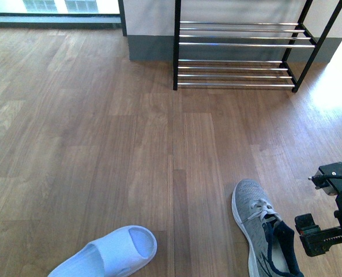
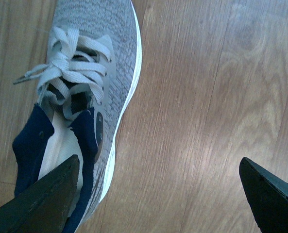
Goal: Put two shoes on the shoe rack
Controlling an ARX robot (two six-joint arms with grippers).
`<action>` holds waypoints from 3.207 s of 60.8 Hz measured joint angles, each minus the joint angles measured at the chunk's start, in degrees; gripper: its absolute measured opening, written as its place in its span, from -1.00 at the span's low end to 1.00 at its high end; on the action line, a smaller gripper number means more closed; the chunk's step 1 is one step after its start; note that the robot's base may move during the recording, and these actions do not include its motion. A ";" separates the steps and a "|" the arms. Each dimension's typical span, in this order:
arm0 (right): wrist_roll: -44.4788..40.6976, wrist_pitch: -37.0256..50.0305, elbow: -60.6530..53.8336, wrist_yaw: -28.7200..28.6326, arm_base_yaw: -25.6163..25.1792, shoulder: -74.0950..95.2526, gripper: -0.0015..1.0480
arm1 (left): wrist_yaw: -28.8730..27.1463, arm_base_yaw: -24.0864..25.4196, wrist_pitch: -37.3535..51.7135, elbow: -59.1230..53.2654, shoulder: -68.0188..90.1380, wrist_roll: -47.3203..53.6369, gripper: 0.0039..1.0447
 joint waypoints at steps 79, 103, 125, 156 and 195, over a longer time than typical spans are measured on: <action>0.11 -22.58 6.03 -1.49 -1.36 -2.56 0.82 | 0.02 0.00 0.00 0.00 0.00 0.00 -0.98; 6.97 -23.02 7.82 -3.91 0.39 -0.28 0.82 | 0.02 0.00 0.00 0.00 0.00 0.00 -0.98; 10.19 -19.82 12.74 -4.28 1.70 8.09 0.82 | 0.02 0.00 0.00 0.00 0.00 0.00 -0.98; 15.47 -11.80 15.08 -8.31 4.48 12.44 -0.23 | 0.02 0.00 0.00 0.00 0.00 0.00 -0.98; 12.79 -10.56 8.28 -8.31 3.17 3.21 -0.97 | 0.02 0.00 0.00 0.00 0.00 0.00 -0.98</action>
